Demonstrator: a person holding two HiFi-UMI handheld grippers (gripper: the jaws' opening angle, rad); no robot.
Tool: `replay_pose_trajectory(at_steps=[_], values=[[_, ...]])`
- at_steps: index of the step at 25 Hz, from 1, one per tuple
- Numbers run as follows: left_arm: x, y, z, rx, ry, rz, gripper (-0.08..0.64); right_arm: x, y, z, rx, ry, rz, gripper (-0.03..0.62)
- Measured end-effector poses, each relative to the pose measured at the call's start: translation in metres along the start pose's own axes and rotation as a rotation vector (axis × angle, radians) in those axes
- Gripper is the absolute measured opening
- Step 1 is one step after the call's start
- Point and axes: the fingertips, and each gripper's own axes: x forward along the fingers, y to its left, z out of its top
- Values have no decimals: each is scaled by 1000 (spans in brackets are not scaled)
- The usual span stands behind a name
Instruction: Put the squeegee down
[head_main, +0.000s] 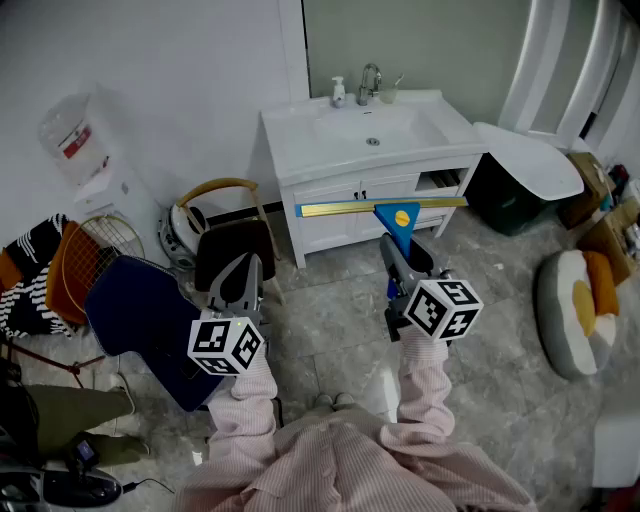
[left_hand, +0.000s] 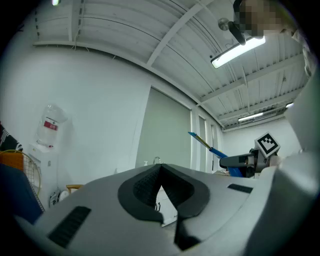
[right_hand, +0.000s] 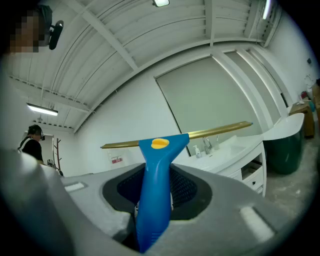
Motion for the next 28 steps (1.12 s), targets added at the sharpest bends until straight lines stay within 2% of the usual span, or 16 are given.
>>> replay_pose_trajectory(at_steps=[16,22,28], values=[[9,-23,-6,-10,15,12,2,-8,-27,10,15,7,20,124],[19,-14,-12,-10,16,21,2,9,-33,6,25,10,33,124],[50,15,-19,-20,25,32,2,53,-40,-2,20,35,59,124]])
